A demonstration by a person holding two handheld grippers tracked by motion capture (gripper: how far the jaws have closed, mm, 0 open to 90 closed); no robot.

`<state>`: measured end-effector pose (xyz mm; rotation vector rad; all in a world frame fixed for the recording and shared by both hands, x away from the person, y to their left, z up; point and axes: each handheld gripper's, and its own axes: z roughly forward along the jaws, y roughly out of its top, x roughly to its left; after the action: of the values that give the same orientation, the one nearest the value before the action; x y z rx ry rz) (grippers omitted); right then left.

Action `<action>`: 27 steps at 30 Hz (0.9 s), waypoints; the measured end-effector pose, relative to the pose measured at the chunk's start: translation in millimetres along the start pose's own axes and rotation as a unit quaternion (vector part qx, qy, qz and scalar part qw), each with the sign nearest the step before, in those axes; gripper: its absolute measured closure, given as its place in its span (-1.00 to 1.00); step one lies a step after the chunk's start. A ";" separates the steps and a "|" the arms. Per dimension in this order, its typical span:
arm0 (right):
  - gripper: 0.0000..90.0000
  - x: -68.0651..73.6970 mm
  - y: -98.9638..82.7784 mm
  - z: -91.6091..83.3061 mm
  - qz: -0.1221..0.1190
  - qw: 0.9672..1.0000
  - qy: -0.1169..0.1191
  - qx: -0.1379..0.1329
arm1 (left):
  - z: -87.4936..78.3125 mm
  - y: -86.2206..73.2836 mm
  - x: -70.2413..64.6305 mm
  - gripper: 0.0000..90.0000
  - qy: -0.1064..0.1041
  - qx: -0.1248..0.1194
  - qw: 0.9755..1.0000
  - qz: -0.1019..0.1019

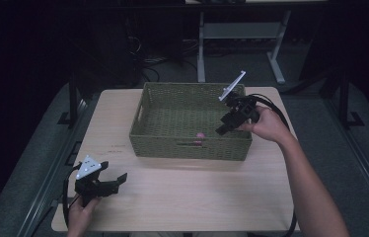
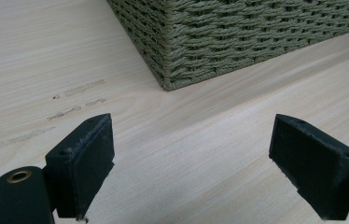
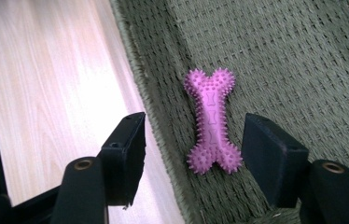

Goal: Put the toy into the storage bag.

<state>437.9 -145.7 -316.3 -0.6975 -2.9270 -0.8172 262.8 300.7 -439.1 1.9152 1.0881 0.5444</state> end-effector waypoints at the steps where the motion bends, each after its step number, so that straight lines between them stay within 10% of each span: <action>1: -0.13 1.2 -0.3 -1.2 -0.001 1.000 -0.001 -0.001 | 0.0 -0.1 0.0 -0.70 0.000 0.001 1.000 0.000; 27: -0.23 27.6 -15.4 -13.9 -0.019 1.000 -0.003 -0.012 | -0.9 -0.5 0.2 -0.70 0.003 0.000 1.000 0.000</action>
<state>405.1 -152.9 -308.0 -0.6495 -2.9496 -0.8564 262.1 301.4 -439.0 1.9142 1.0920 0.5494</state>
